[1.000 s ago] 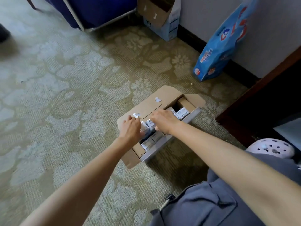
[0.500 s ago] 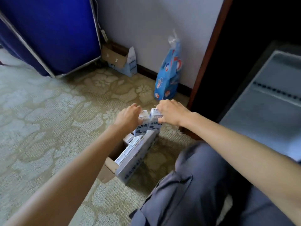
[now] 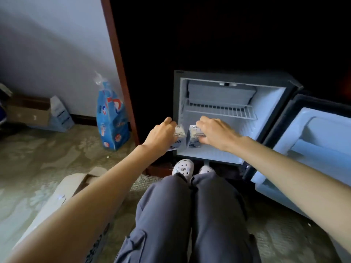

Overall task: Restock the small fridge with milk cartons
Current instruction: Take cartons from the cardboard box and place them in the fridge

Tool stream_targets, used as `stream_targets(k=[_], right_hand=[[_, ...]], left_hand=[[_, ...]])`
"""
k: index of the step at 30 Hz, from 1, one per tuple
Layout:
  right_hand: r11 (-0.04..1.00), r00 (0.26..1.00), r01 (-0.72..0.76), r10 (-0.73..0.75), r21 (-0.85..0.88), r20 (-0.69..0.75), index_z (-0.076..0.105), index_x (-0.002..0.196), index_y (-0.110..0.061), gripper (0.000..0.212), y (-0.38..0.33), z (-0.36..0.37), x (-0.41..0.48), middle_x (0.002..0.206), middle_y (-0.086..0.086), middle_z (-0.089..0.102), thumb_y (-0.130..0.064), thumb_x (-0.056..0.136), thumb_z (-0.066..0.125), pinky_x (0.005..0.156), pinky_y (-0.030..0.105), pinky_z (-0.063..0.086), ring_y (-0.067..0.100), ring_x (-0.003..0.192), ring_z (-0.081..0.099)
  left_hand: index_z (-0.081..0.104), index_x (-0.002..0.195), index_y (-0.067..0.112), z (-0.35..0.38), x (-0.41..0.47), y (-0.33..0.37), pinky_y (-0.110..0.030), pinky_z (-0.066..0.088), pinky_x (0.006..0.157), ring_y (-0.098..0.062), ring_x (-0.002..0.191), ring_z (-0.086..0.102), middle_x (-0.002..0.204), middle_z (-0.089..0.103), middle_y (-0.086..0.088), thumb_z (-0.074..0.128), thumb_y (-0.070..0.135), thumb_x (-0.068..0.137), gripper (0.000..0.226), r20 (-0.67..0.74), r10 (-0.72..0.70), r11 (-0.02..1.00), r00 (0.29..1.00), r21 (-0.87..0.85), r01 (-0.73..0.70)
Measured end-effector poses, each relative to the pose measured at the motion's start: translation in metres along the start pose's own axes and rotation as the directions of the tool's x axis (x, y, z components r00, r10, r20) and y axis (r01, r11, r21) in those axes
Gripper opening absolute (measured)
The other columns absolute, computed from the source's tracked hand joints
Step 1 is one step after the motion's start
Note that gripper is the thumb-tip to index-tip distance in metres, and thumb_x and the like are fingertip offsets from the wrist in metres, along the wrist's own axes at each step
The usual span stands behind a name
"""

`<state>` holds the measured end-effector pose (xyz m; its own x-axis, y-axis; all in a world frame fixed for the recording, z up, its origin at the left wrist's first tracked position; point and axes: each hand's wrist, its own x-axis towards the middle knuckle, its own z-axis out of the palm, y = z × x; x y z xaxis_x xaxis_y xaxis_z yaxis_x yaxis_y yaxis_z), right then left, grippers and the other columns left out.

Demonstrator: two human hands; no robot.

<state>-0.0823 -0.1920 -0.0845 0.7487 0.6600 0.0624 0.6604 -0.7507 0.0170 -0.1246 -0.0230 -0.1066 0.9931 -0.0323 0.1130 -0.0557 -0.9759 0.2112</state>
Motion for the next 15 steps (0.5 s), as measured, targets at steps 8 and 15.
stream_targets(k=[8, 15], right_hand=[[0.99, 0.982, -0.131, 0.123, -0.049, -0.145, 0.048, 0.106, 0.0, 0.02, 0.072, 0.004, 0.008, 0.11, 0.013, 0.049, -0.016, 0.092, 0.05, 0.071, 0.035, 0.041, 0.031, 0.094, 0.056], [0.977, 0.942, -0.188, 0.15, -0.103, -0.299, 0.053, 0.079, 0.0, 0.026, 0.106, 0.017, 0.051, 0.078, 0.015, 0.055, -0.001, 0.064, 0.074, 0.045, 0.027, 0.03, 0.03, 0.061, 0.057]], left_hand=[[0.052, 0.115, 0.0, 0.012, 0.086, 0.042, -0.042, 0.051, 0.081, -0.038, 0.093, 0.06, 0.117, 0.047, -0.012, 0.057, 0.014, 0.09, 0.028, -0.03, 0.107, 0.989, 0.994, -0.103, -0.109], [0.042, 0.13, 0.004, 0.02, 0.147, 0.035, -0.046, 0.051, 0.081, -0.04, 0.095, 0.059, 0.127, 0.043, -0.013, 0.048, 0.011, 0.092, 0.039, -0.081, 0.194, 0.981, 0.978, 0.002, -0.195]])
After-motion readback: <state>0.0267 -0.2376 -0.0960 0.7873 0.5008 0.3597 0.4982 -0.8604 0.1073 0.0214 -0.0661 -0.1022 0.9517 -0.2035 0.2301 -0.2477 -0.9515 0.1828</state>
